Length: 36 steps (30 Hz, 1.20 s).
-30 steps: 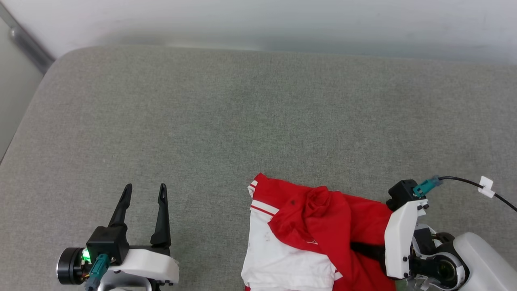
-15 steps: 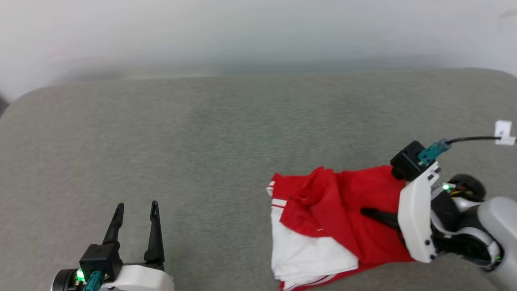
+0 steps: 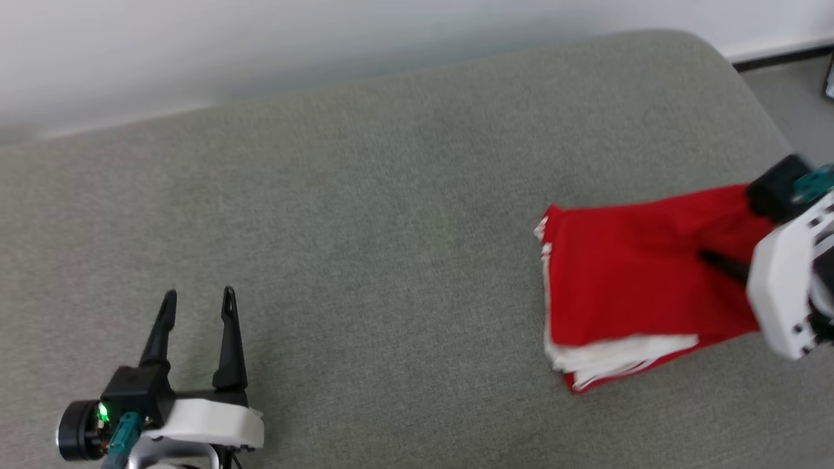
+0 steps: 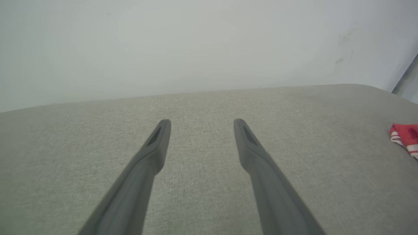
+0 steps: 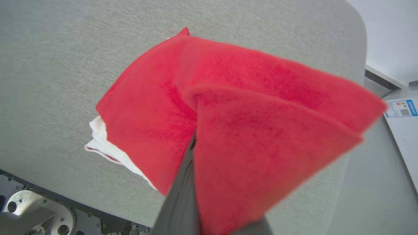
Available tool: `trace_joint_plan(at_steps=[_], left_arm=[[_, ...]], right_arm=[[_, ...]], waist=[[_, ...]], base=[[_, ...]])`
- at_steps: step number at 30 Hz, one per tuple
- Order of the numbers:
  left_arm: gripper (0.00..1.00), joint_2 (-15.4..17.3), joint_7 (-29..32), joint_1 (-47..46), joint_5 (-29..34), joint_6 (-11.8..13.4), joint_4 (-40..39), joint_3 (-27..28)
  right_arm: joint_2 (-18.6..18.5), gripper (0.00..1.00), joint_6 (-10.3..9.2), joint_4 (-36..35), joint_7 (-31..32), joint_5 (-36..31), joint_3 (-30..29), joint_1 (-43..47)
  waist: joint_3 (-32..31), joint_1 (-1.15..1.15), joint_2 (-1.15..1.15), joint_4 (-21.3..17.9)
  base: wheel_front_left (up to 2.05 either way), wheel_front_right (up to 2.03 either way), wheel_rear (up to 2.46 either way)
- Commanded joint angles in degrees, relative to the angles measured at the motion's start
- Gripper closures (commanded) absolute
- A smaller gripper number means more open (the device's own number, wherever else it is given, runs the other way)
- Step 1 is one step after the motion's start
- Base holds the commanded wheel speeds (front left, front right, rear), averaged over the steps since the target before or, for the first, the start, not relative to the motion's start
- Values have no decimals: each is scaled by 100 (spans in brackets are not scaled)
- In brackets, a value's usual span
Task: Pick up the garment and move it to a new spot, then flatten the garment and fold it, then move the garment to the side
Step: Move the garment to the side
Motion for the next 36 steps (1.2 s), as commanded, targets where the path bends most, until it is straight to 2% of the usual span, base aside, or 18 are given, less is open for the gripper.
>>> trace_joint_plan(at_steps=[1, 9, 18, 21, 24, 25, 26, 27, 28, 32, 36], left_arm=[[0, 49, -15, -156, 51, -68, -40, 60], [0, 156, -15, -566, 186, -244, -308, 108], [0, 234, -15, -815, 196, -336, -652, 197], [0, 248, -15, -851, 202, -354, -680, 227], [0, 251, -15, -863, 187, -376, -645, 259], [0, 249, -15, -859, 183, -376, -627, 271], [0, 249, -15, -859, 183, -376, -627, 271], [0, 243, -14, -848, 178, -369, -599, 278], [0, 233, -15, -830, 175, -371, -568, 279], [0, 168, -15, -728, 160, -361, -461, 265], [0, 95, -15, -595, 130, -313, -365, 232]], right_arm=[[-107, 100, -4, 201, -134, -144, -126, -170], [-287, 100, -4, 1465, -567, -912, -771, -535], [-37, 100, -4, 2666, -907, -1723, -1502, -923], [52, 100, -4, 2966, -1016, -2028, -1600, -971], [292, 100, -4, 3231, -1183, -2081, -1819, -989], [373, 84, -4, 3322, -1246, -2124, -1900, -991], [373, 84, -4, 3322, -1246, -2124, -1900, -991], [442, 10, -4, 3417, -1279, -2173, -1962, -976], [509, 0, -5, 3512, -1295, -2206, -2018, -957], [546, 0, -5, 3655, -1647, -2632, -2216, -953], [554, 0, -5, 3659, -2383, -3264, -2562, -980]], waist=[[383, -1, 0, -176], [1165, -1, 0, 1], [1838, -1, 0, 125], [1928, -1, 0, 136], [1936, -1, 0, 137], [1912, -1, 0, 131], [1912, -1, 0, 131], [1871, -1, 0, 129], [1818, -1, 0, 131], [1479, -1, 0, 188], [988, -1, 0, 309]], base=[[0, 0, 0], [0, 0, 0], [0, 0, 0], [0, 0, 0], [0, 0, 0], [0, 0, 0], [0, 0, 0], [0, 0, 0], [0, 0, 0], [0, 0, 0], [0, 0, 0]])
